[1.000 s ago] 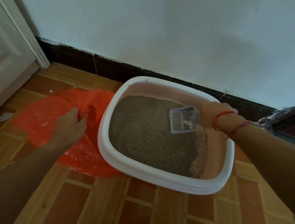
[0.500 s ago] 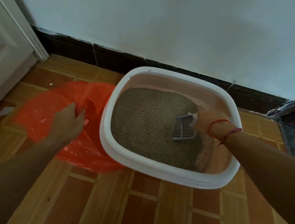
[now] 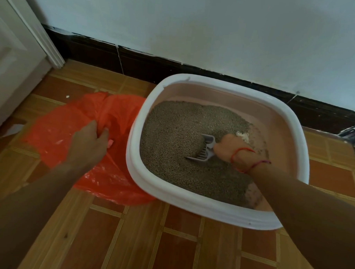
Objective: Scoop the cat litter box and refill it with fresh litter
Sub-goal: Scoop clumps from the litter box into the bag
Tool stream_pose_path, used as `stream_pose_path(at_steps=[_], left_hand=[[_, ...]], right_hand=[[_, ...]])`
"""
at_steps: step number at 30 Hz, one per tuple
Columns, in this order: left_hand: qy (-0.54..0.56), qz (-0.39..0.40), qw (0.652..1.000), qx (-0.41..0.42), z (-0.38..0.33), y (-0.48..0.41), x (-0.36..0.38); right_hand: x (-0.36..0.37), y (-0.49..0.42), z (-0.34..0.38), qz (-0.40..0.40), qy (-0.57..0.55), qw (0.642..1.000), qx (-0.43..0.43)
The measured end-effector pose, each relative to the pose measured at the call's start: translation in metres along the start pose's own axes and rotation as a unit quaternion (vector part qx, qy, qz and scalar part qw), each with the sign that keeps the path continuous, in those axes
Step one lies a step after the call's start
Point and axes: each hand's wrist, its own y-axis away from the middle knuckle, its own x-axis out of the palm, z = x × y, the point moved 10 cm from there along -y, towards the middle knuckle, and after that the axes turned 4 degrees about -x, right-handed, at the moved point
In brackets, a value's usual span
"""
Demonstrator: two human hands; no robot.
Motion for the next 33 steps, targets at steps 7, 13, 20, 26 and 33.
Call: stream_pose_path(at_steps=[7,13,20,26,33], left_hand=[[0.013,-0.002,1.0,0.001,-0.002,0.001,-0.005],[0.008,-0.014,1.0,0.009,-0.007,0.003,-0.013],[0.013,-0.007,1.0,0.018,-0.011,0.005,-0.018],[0.012,-0.004,1.0,0.018,-0.015,0.009,-0.019],[0.003,-0.01,1.0,0.018,-0.018,0.012,-0.023]], right_hand=[[0.005,0.003,0.001,-0.013,-0.054,0.998,0.006],[-0.018,0.01,0.0,-0.03,-0.115,0.993,-0.003],[-0.049,0.02,0.002,-0.05,-0.09,0.994,-0.022],[-0.062,0.029,0.006,-0.066,-0.084,0.994,-0.021],[-0.06,0.034,0.011,-0.048,-0.116,0.992,-0.027]])
